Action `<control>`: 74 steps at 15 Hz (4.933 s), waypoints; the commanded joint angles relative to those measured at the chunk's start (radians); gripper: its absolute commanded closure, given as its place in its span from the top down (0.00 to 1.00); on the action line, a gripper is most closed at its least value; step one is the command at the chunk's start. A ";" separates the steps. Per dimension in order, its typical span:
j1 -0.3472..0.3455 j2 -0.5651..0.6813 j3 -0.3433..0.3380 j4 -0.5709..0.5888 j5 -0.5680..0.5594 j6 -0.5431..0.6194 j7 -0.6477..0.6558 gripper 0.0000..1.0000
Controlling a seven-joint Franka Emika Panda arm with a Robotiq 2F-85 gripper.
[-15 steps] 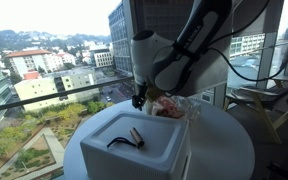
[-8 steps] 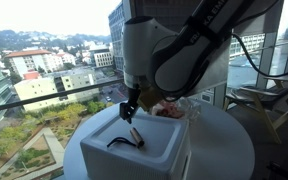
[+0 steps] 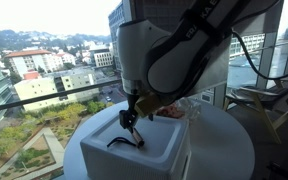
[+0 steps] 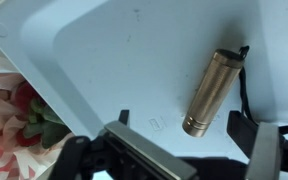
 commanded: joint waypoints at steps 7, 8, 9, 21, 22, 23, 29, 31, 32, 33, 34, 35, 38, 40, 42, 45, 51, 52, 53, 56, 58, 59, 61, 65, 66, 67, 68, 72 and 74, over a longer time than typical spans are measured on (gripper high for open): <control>-0.050 0.062 0.031 0.035 0.110 -0.010 -0.084 1.00; -0.050 0.067 0.031 0.038 0.118 -0.012 -0.091 1.00; -0.049 0.071 0.031 0.040 0.125 -0.008 -0.098 1.00; -0.031 0.100 0.024 0.059 0.107 -0.014 -0.110 0.43; -0.027 0.093 0.017 0.062 0.091 -0.011 -0.093 0.37; -0.021 0.084 0.006 0.065 0.066 -0.005 -0.069 0.28; -0.050 0.026 -0.021 0.078 0.060 0.017 -0.004 0.16; -0.071 0.005 -0.038 0.090 0.064 0.025 0.028 0.16; -0.084 -0.002 -0.047 0.099 0.067 0.031 0.051 0.16; -0.098 -0.007 -0.055 0.108 0.070 0.035 0.065 0.16; -0.117 -0.006 -0.063 0.126 0.084 0.032 0.081 0.15; -0.133 -0.003 -0.074 0.137 0.087 0.033 0.102 0.15; -0.192 0.027 -0.086 0.169 0.187 0.055 0.108 0.15; -0.220 0.026 -0.097 0.178 0.242 0.091 0.118 0.15; -0.238 0.011 -0.107 0.177 0.286 0.136 0.135 0.15; -0.248 -0.003 -0.132 0.178 0.293 0.197 0.188 0.15; -0.329 0.055 -0.068 0.251 0.646 0.120 0.040 0.14; -0.343 0.074 -0.056 0.275 0.723 0.094 0.001 0.14; -0.356 0.088 -0.048 0.295 0.788 0.064 -0.033 0.14; -0.387 0.138 -0.055 0.360 0.904 -0.009 -0.073 0.15; -0.415 0.168 -0.060 0.405 0.965 -0.063 -0.091 0.15; -0.432 0.185 -0.060 0.429 0.996 -0.090 -0.101 0.16; -0.458 0.220 -0.066 0.475 1.047 -0.158 -0.113 0.16; -0.484 0.288 -0.086 0.551 1.094 -0.254 -0.108 0.15; -0.487 0.306 -0.092 0.569 1.095 -0.270 -0.101 0.14; -0.487 0.327 -0.096 0.585 1.093 -0.282 -0.098 0.14; -0.487 0.344 -0.099 0.597 1.094 -0.287 -0.099 0.14; -0.472 0.395 -0.109 0.636 1.068 -0.278 -0.082 0.55; -0.475 0.409 -0.104 0.650 1.074 -0.283 -0.091 0.62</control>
